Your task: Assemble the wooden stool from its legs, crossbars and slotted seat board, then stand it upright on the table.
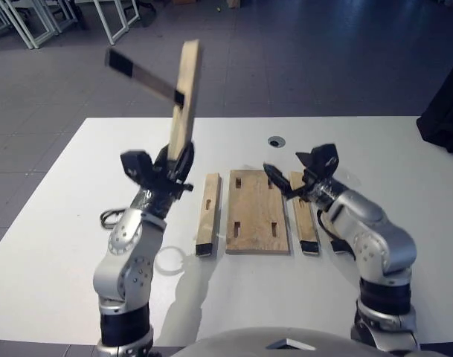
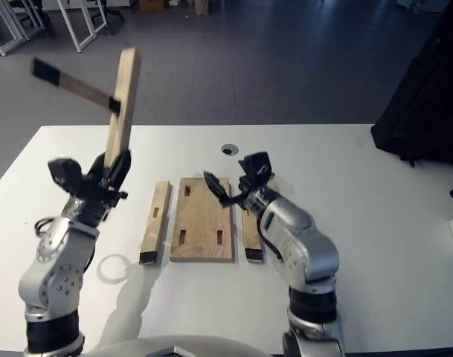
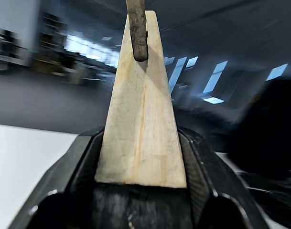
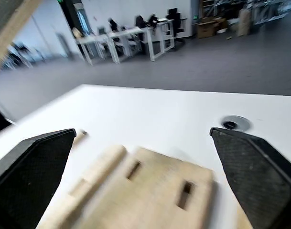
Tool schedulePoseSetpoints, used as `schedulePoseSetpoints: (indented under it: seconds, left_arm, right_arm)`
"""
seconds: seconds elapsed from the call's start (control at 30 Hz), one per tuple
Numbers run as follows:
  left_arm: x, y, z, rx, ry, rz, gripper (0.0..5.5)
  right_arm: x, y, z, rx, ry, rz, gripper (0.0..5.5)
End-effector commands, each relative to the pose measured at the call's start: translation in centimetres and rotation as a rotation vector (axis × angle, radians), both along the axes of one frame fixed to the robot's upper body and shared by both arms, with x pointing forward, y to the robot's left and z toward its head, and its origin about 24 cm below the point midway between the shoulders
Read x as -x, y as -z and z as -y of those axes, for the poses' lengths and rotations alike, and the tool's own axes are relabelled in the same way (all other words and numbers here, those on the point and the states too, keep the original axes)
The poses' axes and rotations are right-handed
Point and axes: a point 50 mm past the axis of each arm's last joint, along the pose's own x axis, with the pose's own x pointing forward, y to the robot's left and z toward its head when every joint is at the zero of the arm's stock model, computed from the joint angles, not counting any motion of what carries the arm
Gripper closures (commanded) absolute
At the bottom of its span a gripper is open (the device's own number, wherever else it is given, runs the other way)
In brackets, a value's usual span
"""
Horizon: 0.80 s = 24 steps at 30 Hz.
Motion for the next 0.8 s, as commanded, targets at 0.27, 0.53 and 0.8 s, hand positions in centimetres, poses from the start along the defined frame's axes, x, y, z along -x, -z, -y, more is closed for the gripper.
schedulePoseSetpoints:
  seconds: [0.27,0.53,0.8]
  left_arm:
    - [1.8,-2.9,3.8,0.425,0.743,-0.081,3.46]
    - [2.2,-1.2,2.5,0.376,0.737,-0.186,3.46]
    - [3.0,0.4,2.6,0.336,0.732,-0.244,3.46]
  right_arm:
    - [-0.1,-7.4,-1.3,-0.672,-0.566,-0.214,0.33]
    - [1.5,-9.0,-0.5,-0.634,-0.743,-0.221,1.08]
    - [1.8,-9.8,-0.3,-0.572,-0.823,-0.189,2.67]
